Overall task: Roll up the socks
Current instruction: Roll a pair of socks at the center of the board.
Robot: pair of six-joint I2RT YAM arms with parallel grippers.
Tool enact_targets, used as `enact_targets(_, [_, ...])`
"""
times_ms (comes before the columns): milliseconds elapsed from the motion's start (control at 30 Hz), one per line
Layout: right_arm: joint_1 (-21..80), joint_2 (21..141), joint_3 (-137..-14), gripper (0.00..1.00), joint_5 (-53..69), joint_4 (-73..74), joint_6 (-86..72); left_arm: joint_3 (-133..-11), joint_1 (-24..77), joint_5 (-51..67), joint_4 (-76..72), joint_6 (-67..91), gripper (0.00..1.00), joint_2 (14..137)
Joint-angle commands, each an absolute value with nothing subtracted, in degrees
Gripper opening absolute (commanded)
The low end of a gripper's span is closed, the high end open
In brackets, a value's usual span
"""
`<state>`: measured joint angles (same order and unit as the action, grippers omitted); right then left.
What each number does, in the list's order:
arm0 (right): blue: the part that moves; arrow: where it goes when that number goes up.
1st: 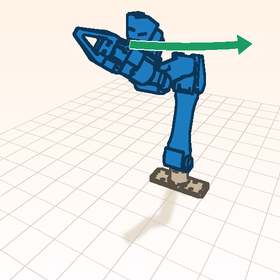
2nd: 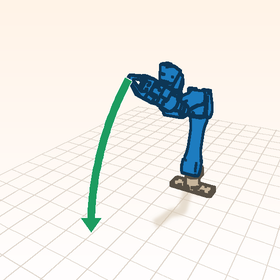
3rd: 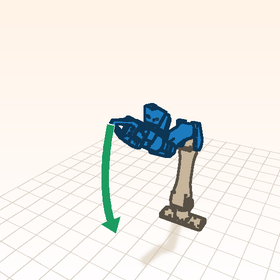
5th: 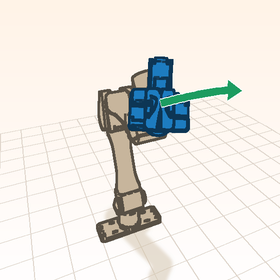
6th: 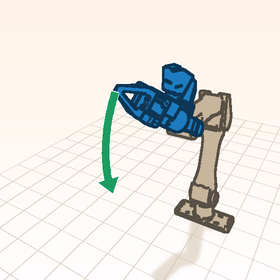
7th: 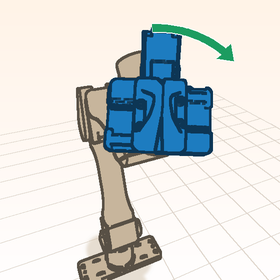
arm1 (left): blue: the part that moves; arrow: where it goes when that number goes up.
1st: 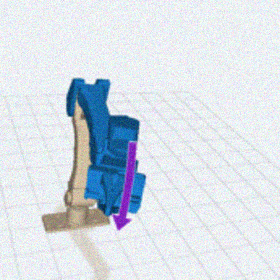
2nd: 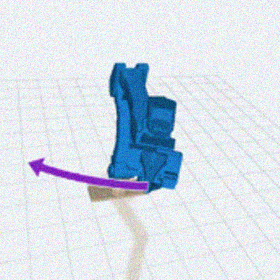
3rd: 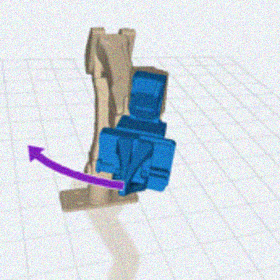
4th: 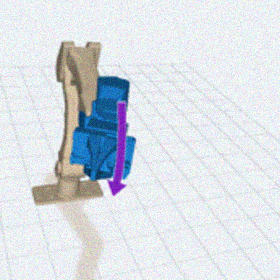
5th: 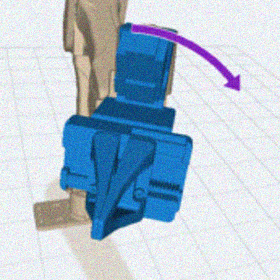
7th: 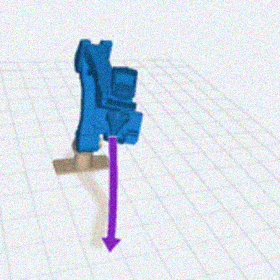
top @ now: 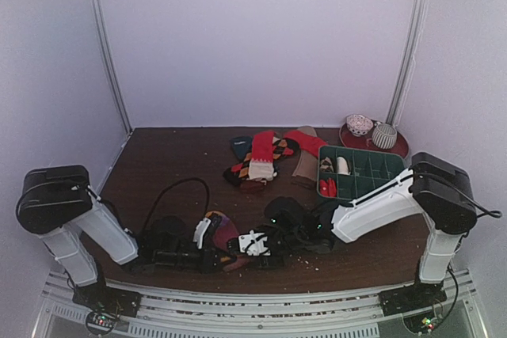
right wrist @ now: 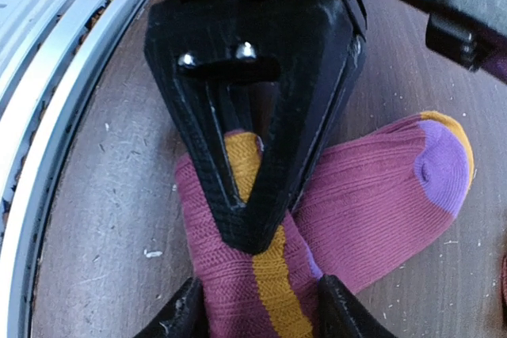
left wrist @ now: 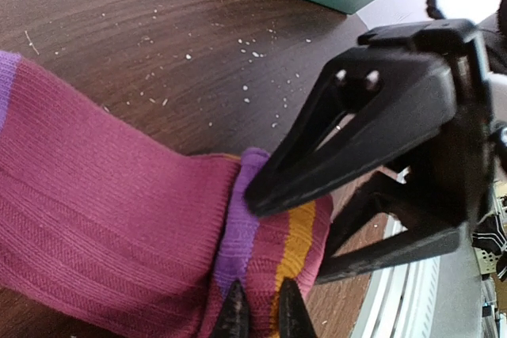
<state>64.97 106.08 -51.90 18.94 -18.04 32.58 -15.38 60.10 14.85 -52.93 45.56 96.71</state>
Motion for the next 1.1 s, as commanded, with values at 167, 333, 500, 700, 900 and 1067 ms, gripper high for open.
enact_targets(167, [65.2,111.6,-53.2,0.31,21.4,-10.9,28.1,-11.8,59.7,17.7,-41.2,44.5,0.00,98.3])
enact_targets(333, [64.9,112.4,-57.6,0.28,25.0,-1.3,19.7,-12.0,59.6,10.7,-35.2,37.1,0.45,86.2])
enact_targets(500, [63.8,118.1,-71.2,0.28,29.0,21.6,13.9,-10.7,60.1,0.6,-26.9,29.3,0.67,66.8])
enact_targets(700, [62.5,124.9,-86.3,0.30,34.0,40.6,11.5,-3.2,68.6,-7.5,-34.5,24.6,0.75,55.0])
enact_targets(900, [61.0,132.1,-94.0,0.30,39.9,47.2,11.6,-3.0,73.9,-13.2,-39.7,19.7,0.77,62.3])
enact_targets(1067, [60.7,134.0,-93.8,0.30,43.4,47.9,13.1,-8.4,75.1,-16.7,-43.2,12.8,0.78,73.7])
